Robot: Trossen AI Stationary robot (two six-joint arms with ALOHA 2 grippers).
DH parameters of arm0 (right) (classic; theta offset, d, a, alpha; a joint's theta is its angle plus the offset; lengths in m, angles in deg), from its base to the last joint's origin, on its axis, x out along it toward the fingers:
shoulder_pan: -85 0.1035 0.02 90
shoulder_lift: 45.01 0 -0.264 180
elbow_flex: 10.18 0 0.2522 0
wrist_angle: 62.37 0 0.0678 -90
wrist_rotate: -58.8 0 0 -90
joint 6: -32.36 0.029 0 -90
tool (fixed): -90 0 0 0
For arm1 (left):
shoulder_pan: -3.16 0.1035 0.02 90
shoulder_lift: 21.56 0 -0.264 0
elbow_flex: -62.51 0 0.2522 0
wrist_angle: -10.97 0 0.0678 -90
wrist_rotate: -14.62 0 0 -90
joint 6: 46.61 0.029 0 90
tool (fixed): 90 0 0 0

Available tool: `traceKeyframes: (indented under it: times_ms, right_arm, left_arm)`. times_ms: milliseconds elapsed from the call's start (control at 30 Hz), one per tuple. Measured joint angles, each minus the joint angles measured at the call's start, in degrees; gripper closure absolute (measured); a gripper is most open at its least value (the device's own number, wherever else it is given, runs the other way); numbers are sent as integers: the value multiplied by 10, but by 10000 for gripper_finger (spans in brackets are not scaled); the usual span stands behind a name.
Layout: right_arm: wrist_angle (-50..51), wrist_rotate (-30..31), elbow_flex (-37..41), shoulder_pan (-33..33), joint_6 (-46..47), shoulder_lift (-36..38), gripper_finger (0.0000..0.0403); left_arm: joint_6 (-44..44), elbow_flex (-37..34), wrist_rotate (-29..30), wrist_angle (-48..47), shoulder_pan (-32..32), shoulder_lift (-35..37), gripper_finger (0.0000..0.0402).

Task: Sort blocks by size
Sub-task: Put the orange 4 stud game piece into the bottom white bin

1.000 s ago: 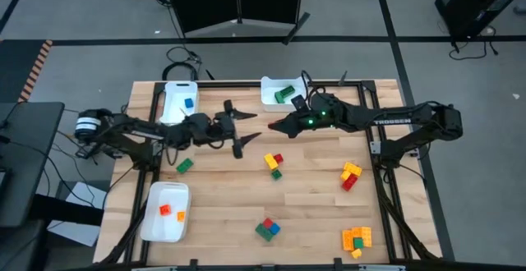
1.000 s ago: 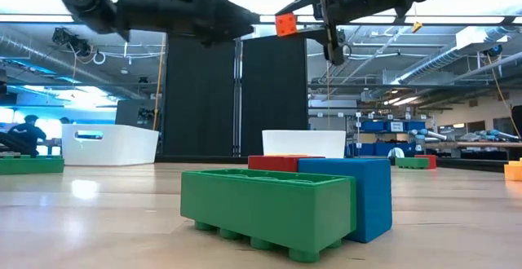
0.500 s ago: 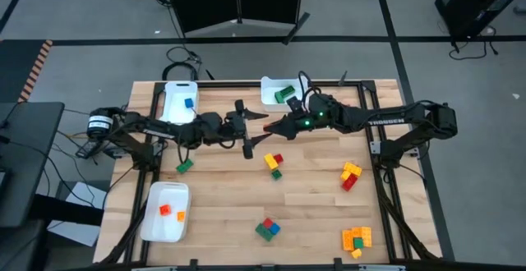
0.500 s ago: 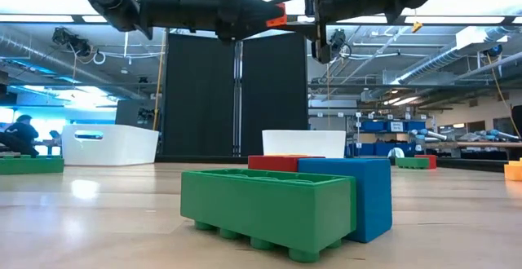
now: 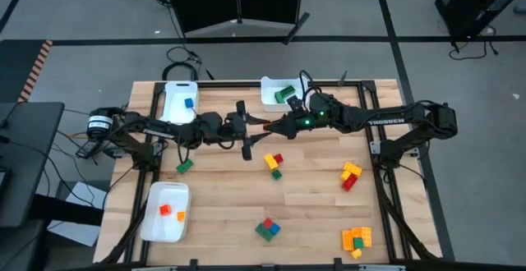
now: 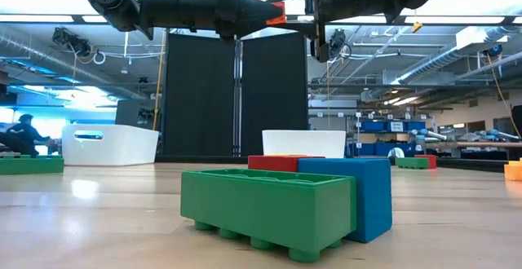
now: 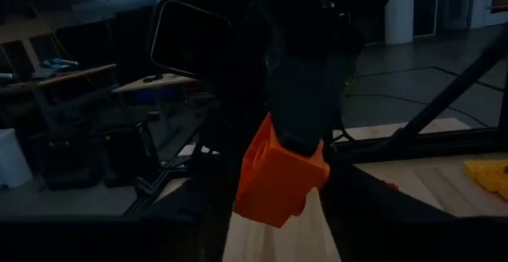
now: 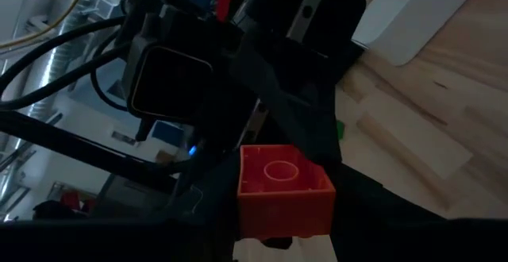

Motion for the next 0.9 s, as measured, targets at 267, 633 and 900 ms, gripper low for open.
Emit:
traceKeyframes:
  times_ms: [267, 633, 900]
  right_arm:
    - [-5, 0, 1, 0, 11, 0, 243]
    - [-9, 5, 1, -4, 0, 0, 201]
    - [-8, -11, 1, -5, 0, 0, 191]
  left_arm:
    - [7, 0, 2, 0, 0, 0, 266]
    - [-12, 0, 9, 2, 0, 0, 275]
    - [-19, 0, 8, 2, 0, 0, 275]
